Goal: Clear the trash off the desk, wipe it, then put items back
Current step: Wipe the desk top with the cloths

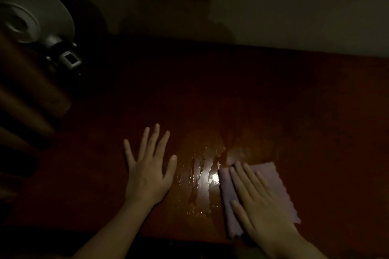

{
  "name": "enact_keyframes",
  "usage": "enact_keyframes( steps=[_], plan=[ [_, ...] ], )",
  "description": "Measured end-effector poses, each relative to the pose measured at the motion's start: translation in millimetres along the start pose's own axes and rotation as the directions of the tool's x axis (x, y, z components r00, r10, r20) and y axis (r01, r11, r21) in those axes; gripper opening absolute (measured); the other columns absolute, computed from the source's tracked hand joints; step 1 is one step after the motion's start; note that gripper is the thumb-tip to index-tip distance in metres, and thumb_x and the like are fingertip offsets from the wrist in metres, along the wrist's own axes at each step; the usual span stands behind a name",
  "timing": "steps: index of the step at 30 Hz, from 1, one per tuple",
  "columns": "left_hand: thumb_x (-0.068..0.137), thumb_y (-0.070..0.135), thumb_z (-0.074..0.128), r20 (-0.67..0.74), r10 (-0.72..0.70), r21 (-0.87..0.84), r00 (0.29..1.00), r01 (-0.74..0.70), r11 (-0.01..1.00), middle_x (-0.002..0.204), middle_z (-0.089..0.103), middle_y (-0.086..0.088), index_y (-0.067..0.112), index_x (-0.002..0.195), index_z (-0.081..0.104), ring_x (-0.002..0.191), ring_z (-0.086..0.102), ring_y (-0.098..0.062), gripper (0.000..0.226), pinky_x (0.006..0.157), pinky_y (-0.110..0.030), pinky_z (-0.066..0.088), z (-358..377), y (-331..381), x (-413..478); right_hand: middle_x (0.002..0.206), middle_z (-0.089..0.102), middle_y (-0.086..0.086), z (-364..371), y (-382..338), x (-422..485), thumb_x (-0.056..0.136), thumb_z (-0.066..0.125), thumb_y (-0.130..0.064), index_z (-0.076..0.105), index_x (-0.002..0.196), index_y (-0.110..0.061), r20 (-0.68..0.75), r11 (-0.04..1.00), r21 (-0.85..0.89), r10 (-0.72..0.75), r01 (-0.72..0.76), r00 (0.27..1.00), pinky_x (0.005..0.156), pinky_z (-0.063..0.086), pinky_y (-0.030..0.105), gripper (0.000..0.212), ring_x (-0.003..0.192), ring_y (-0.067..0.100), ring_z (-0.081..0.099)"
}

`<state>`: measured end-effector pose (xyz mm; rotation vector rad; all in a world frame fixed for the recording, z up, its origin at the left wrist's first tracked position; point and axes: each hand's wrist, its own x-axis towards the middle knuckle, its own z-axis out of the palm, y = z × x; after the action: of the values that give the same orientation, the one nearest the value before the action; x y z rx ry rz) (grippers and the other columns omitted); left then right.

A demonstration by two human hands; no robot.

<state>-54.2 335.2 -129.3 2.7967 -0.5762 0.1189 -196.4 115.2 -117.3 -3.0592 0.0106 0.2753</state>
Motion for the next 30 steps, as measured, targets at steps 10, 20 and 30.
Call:
enact_keyframes(
  steps=[10,20,30],
  plan=[
    [0.095,0.055,0.023,-0.016,-0.065,0.016,0.998,0.065,0.998,0.159,0.008,0.004,0.025,0.149,0.025,0.147,-0.001,-0.013,0.063,0.114,-0.050,-0.018,12,-16,57,0.155,-0.018,0.008,-25,5,190,0.086,-0.014,-0.047,-0.012,0.148,-0.011,-0.124,0.992,0.045,0.121,-0.116,0.985,0.117,-0.011,0.037,0.072,0.144,0.020,-0.017],
    [0.094,0.057,0.019,0.006,-0.155,0.018,0.988,0.155,0.988,0.159,0.007,0.003,0.026,0.149,0.023,0.147,-0.001,-0.013,0.063,0.114,-0.049,-0.017,7,-14,87,0.152,0.010,0.012,-44,53,211,0.099,0.002,-0.045,0.020,0.147,-0.005,-0.148,0.987,-0.095,-0.143,0.130,0.979,0.116,-0.006,0.029,0.065,0.144,0.025,0.016],
    [0.094,0.054,0.020,0.005,-0.217,-0.020,0.976,0.217,0.976,0.158,0.008,0.004,0.024,0.149,0.025,0.147,0.002,-0.014,0.063,0.115,-0.050,-0.014,14,-31,79,0.153,0.026,0.015,-14,-29,179,0.099,0.023,-0.038,0.029,0.146,-0.004,-0.134,0.945,0.010,-0.323,0.327,0.937,0.112,0.018,0.042,0.058,0.142,0.027,0.026]
  ],
)
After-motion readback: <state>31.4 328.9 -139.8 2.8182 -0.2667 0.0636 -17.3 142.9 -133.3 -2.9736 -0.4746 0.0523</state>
